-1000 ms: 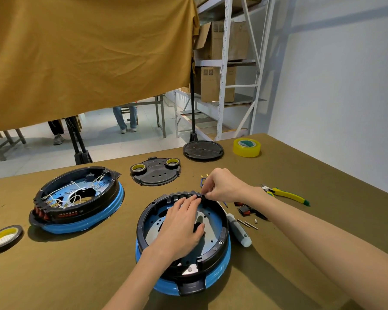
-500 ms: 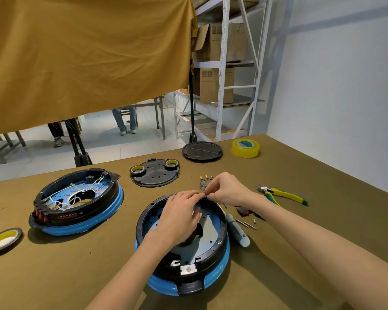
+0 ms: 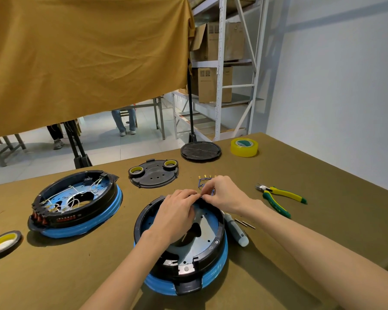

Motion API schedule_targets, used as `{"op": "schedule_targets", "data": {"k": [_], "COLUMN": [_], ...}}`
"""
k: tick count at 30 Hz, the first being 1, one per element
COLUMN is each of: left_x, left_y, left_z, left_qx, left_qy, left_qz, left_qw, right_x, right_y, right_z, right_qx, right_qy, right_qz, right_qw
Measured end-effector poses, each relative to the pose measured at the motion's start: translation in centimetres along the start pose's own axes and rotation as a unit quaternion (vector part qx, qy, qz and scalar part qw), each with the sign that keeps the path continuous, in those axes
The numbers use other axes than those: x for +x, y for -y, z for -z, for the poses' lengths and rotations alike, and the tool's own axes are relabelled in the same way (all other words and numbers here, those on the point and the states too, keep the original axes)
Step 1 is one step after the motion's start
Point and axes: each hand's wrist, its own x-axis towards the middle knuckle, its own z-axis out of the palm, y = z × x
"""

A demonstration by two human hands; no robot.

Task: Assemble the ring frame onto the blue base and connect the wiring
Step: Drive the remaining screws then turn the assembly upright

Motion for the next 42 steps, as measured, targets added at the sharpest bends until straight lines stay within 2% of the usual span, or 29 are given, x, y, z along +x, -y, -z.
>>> {"op": "schedule_targets", "data": {"k": [7, 17, 20, 26, 33, 42], "left_x": [0.0, -0.4, -0.3, -0.2, -0.3, -0.4], "left_y": [-0.1, 0.1, 0.1, 0.2, 0.2, 0.3], "left_z": [0.0, 0.0, -0.1, -0.4, -0.4, -0.6], "left_qx": [-0.019, -0.057, -0.055, -0.060, -0.071, -0.075], "left_qy": [-0.008, -0.023, -0.021, -0.023, -0.020, -0.027], "left_qz": [0.004, 0.012, 0.011, 0.019, 0.023, 0.016], "left_qw": [1.000, 0.998, 0.998, 0.998, 0.997, 0.997], "right_x": [0.2, 2.8, 3.2, 3.4, 2.7, 0.9], "right_y": [0.0, 0.5, 0.6, 0.8, 0.5, -1.0], "right_z": [0.1, 1.9, 2.0, 1.8, 1.7, 0.5], "right_qx": [-0.008, 0.051, 0.043, 0.059, 0.179, 0.259], "right_qy": [0.017, 0.104, 0.111, 0.112, 0.120, 0.053], "right_qz": [0.008, -0.111, -0.116, -0.135, -0.179, -0.180], "right_qw": [1.000, 0.987, 0.986, 0.983, 0.960, 0.948]}}
